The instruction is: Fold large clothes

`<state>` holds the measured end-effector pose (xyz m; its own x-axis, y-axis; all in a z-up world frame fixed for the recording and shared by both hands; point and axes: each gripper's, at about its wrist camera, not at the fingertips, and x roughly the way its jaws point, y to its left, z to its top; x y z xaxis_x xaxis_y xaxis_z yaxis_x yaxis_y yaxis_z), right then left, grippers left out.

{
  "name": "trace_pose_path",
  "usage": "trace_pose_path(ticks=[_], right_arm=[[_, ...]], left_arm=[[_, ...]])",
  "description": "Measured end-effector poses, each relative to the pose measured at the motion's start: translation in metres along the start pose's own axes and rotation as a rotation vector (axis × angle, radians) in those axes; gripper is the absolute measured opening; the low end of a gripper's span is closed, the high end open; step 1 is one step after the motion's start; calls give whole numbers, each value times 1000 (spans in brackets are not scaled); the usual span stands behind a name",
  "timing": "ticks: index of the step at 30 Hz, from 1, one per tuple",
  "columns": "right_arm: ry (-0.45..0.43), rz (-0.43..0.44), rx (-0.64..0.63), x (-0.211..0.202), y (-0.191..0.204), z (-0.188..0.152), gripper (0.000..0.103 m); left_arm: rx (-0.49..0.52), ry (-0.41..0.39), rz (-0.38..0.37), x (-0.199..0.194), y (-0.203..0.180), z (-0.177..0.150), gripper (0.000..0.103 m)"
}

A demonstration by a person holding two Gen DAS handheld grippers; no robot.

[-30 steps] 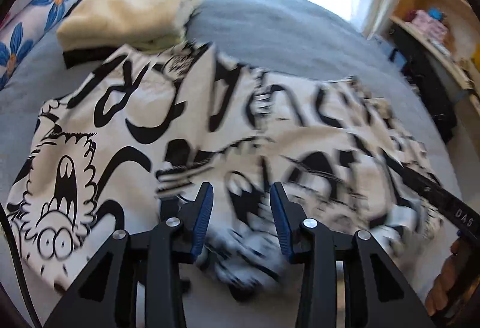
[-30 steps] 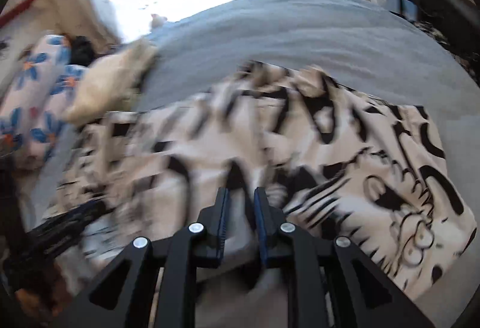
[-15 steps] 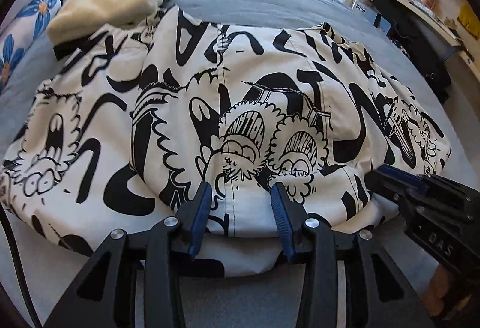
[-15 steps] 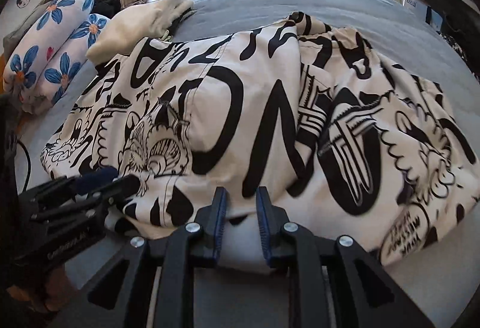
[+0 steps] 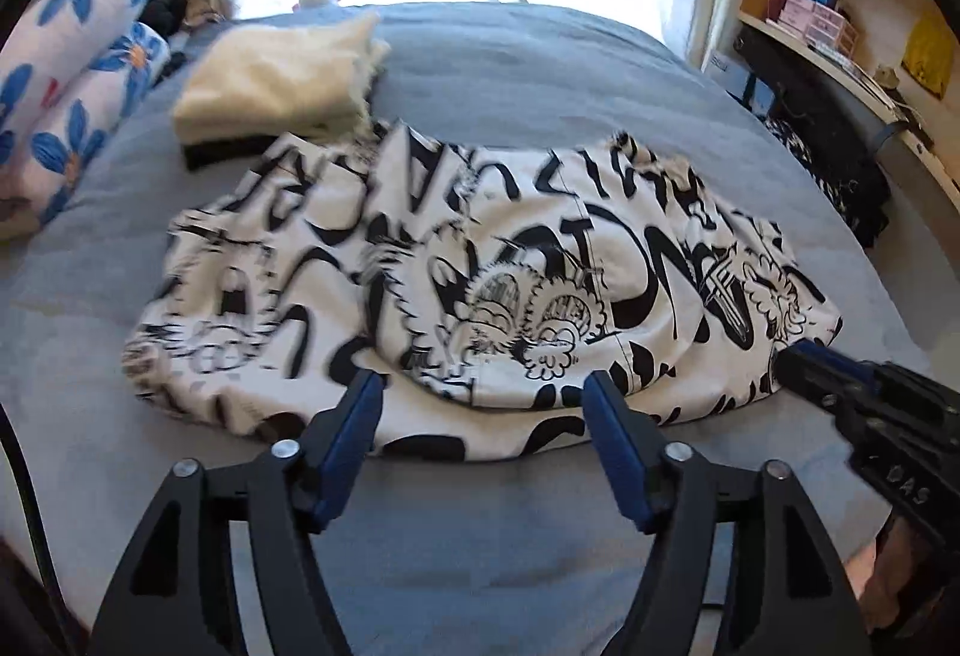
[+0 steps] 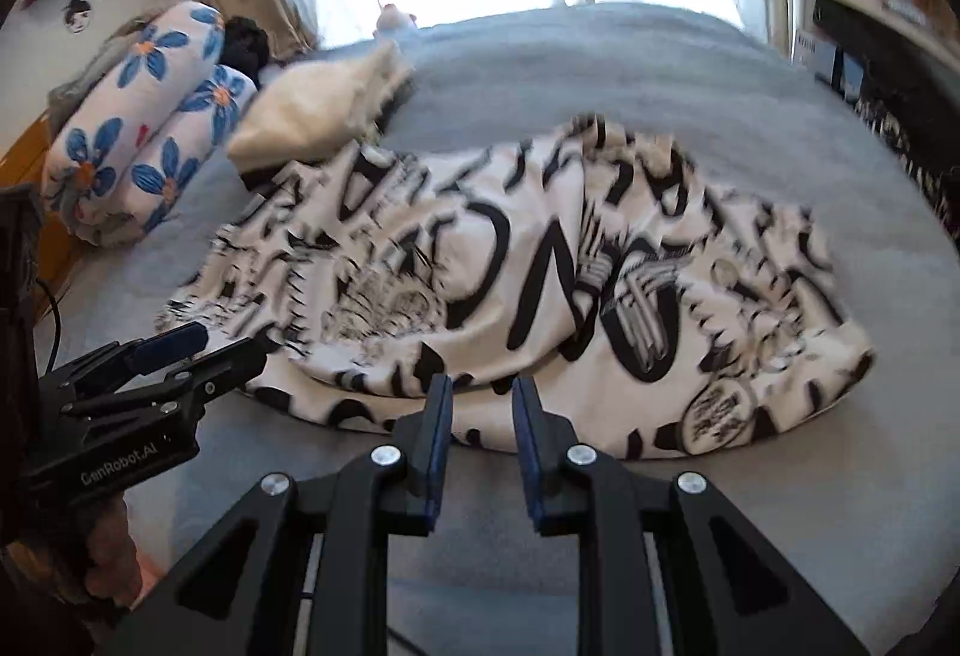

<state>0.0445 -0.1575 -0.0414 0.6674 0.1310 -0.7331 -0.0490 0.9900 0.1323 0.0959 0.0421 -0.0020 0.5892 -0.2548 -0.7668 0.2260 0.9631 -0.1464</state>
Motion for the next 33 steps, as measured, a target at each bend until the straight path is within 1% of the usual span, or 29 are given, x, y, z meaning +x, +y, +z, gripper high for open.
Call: trace_pose_path(ticks=[3,7,10,12,17,22,24,25,27,28,33], right_arm=[[-47,-6,-40,-31,9,3,20],[-94,-20,-83,-65,18,4,20],[-113,-16,-101,-84,23,1,24],[-113,-5,-107,-91,25,-1,27],[-88,70,-134,-107,30,0,27],[-113,71,-188,-127,32,8,27],[-129,41,-212,-132,32,13,29],[-138,20,-223,-132,32,15,31],[-152,-2,-219,-128,31,16,46],[-150,-9,-210,-121,31,16,48],[-135,-65,-162,-71,35,13,49]], left_arm=[[-32,6,36,-23,8,1,69],[-71,-2,31,-50,17,-2,69],[-68,-3,42,-63,21,-7,70],[-68,0,41,-67,22,-11,70],[-88,26,48,-75,33,-19,70],[-111,43,70,-70,44,-20,70],[-127,54,65,-66,47,-20,70],[-133,59,63,-63,49,-21,70],[-136,69,73,-56,52,-22,70],[-140,78,80,-51,53,-23,70],[-181,140,58,-21,65,-28,70]])
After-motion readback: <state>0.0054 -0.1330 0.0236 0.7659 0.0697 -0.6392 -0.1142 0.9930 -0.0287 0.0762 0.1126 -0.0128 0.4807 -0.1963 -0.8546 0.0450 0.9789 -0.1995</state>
